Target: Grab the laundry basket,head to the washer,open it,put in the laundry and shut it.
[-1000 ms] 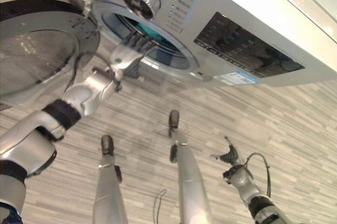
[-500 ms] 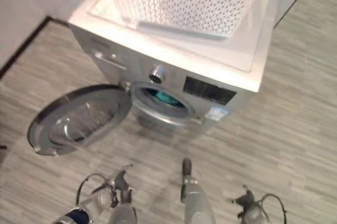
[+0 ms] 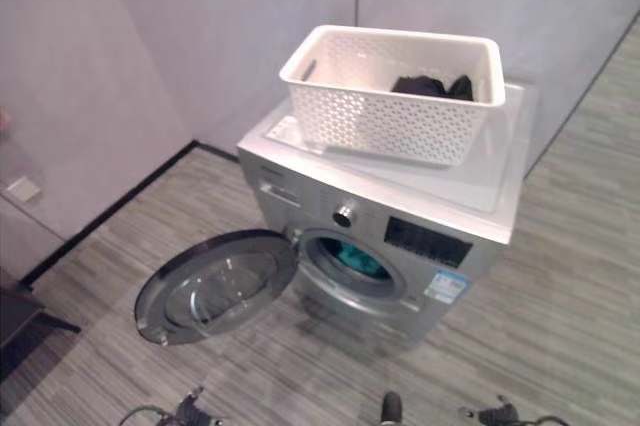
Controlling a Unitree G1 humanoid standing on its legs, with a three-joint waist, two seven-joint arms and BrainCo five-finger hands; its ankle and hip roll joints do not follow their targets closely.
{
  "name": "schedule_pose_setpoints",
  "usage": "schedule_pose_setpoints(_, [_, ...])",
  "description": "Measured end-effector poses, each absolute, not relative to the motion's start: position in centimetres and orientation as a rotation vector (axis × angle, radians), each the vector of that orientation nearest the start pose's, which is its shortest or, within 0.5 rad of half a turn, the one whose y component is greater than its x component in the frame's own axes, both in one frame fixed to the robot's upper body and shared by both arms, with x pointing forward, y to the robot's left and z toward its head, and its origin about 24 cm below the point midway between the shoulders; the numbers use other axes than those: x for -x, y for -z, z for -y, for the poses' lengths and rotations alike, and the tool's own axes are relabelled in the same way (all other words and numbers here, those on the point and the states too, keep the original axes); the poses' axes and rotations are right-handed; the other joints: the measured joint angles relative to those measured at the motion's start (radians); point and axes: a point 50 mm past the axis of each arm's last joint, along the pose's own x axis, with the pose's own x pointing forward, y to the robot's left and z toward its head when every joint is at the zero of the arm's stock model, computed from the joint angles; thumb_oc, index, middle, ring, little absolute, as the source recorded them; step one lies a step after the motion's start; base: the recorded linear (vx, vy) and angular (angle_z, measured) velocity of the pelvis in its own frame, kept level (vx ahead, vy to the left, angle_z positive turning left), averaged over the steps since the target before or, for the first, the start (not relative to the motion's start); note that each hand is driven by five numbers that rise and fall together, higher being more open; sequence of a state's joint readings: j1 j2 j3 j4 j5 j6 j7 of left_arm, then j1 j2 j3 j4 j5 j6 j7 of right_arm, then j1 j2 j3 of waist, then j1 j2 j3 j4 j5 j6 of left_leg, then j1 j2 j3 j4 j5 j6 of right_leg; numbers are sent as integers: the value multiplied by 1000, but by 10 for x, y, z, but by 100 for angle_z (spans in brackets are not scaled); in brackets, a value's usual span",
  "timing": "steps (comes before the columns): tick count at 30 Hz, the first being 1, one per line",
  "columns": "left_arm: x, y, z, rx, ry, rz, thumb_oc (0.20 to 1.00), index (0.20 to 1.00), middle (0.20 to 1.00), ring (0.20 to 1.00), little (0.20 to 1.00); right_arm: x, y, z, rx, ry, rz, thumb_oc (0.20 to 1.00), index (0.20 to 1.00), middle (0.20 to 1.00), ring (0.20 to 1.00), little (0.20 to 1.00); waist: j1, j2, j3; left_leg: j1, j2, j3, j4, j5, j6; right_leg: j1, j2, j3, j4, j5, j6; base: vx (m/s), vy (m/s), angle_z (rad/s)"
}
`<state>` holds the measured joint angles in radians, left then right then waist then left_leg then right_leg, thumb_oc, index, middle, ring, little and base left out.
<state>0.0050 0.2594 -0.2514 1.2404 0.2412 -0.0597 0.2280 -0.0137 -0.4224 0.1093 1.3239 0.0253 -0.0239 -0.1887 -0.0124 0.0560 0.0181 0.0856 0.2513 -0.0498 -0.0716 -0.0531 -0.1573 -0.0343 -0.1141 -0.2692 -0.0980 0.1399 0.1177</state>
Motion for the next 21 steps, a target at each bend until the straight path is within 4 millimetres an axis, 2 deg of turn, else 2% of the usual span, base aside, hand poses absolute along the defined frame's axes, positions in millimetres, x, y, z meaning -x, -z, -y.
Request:
schedule_pose_setpoints(5, [-69, 163, -237, -687, 47, -1200, 1000, 1000, 1000, 1000, 1000, -77, 143, 300, 530, 281, -1250, 1000, 1000, 1000, 1000, 1000, 29, -1, -29, -16, -1, -29, 2, 2, 4, 8, -3, -25, 0, 0, 0, 48, -50, 16])
schedule_pose_setpoints(9, [-65, 165, -232, -671, 55, -1212, 1000, 1000, 1000, 1000, 1000, -74, 149, 288, 531, 213, -1258, 1000, 1000, 1000, 1000, 1000, 42, 5, -35, -16, -1, -53, 3, 3, 5, 24, -5, -44, 0, -3, -1, 32, -32, 16])
schedule_pose_setpoints(13, [-58, 166, -234, -668, 50, -1243, 1000, 1000, 1000, 1000, 1000, -75, 149, 286, 522, 213, -1249, 1000, 1000, 1000, 1000, 1000, 51, 6, -38, -17, -1, -53, 6, 3, 5, 24, -6, -44, 0, -2, 0, -48, 8, 1])
schedule_pose_setpoints(14, [-58, 166, -235, -670, 47, -1246, 1000, 1000, 1000, 1000, 1000, -73, 149, 287, 502, 234, -1250, 1000, 1000, 1000, 1000, 1000, 51, -2, -38, -37, -7, -47, 36, 11, 1, 19, -14, -46, 0, -2, 0, -117, 56, 23])
schedule_pose_setpoints(15, [-65, 165, -236, -674, 44, -1233, 1000, 1000, 1000, 1000, 1000, -71, 148, 289, 491, 255, -1247, 1000, 1000, 1000, 1000, 1000, 43, -18, -27, -81, -23, -29, 86, 9, 6, 16, -32, -66, 0, 3, 1, -42, 47, 34])
schedule_pose_setpoints(17, [-69, 164, -237, -676, 39, -1222, 1000, 1000, 1000, 1000, 1000, -68, 148, 291, 458, 292, -1258, 1000, 1000, 1000, 1000, 1000, 37, -29, -19, -88, -22, 22, 90, 8, 10, 14, -43, -74, 0, 6, 2, 18, 46, 19])
schedule_pose_setpoints(18, [-69, 164, -238, -674, 33, -1226, 1000, 1000, 1000, 1000, 1000, -69, 148, 292, 451, 302, -1256, 1000, 1000, 1000, 1000, 1000, 37, -33, -20, -83, -16, 55, 82, 9, 9, 11, -44, -69, 0, 7, 3, 39, 55, -16])
schedule_pose_setpoints(19, [-64, 164, -243, -681, 23, -1244, 1000, 1000, 1000, 1000, 1000, -69, 148, 291, 444, 303, -1253, 1000, 1000, 1000, 1000, 1000, 29, -51, -24, -68, -20, 89, 63, 17, -4, 4, -52, -51, 0, 11, 9, 45, 58, -30])
schedule_pose_setpoints(21, [-60, 162, -254, -708, 15, -1269, 1000, 1000, 1000, 1000, 1000, -73, 147, 290, 415, 317, -1227, 1000, 1000, 1000, 1000, 1000, 18, -74, -23, -51, -26, 130, 42, 26, -8, -9, -59, -26, 0, 20, 12, 44, 80, -37])
